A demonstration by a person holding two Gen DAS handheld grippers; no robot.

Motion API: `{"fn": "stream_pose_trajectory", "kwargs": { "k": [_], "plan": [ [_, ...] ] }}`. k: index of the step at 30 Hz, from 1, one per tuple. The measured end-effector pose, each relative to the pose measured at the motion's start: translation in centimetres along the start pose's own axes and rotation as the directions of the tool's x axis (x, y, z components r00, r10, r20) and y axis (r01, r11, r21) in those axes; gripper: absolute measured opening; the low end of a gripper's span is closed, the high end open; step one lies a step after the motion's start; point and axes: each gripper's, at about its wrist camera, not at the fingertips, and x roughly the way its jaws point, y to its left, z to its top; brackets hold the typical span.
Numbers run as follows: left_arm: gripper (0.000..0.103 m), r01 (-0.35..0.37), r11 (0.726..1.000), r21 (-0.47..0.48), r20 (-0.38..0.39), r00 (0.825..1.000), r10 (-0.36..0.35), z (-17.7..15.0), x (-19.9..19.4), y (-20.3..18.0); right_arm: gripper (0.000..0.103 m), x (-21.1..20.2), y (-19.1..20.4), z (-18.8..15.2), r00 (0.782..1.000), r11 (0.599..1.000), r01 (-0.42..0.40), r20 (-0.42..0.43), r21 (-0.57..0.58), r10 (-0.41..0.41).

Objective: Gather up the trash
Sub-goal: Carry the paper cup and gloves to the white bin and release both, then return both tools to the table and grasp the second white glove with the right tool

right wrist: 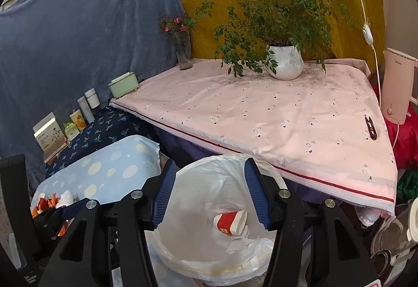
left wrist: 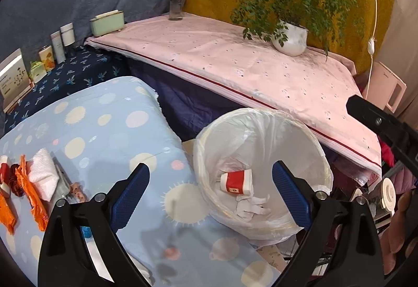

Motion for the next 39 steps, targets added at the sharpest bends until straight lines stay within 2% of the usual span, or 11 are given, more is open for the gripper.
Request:
{"fn": "stream_pose_trajectory", "kwargs": {
  "k": [3,17,22,28,33,39],
  "plan": [
    [0.091,-0.009,1.000,-0.027,0.014,1.000,0.010,-0.1,-1.0,1.0,0.062,-0.6,1.0,-0.3,1.000,1.000,-0.004,0.006,-0.018,0.004],
    [0.091,-0.082,0.990,-0.116,0.072,0.993,0.091,-1.2,-6.2,6.3,0.073,-3.6,7.5,-2.0,0.998,0.990,-0.059,0.008,-0.126,0.060],
    [0.091,-0.129,0.981,-0.148,0.081,0.987,0.142,-2.4,-7.9,8.8,0.077,-4.5,9.9,-3.3,0.997,0.984,-0.079,-0.003,-0.163,0.079],
    [0.091,-0.192,0.960,-0.203,0.052,0.977,0.206,-4.4,-9.3,12.6,0.078,-4.4,12.9,-5.9,0.991,0.971,-0.130,-0.061,-0.200,0.120],
    [0.091,-0.266,0.933,-0.241,0.035,0.959,0.282,-6.4,-10.6,15.8,0.077,-3.9,15.1,-8.2,0.983,0.960,-0.167,-0.114,-0.227,0.144],
    [0.091,-0.327,0.900,-0.288,0.002,0.940,0.342,-8.8,-11.8,19.4,0.077,-2.7,17.6,-11.0,0.968,0.950,-0.209,-0.184,-0.234,0.168]
  ]
}}
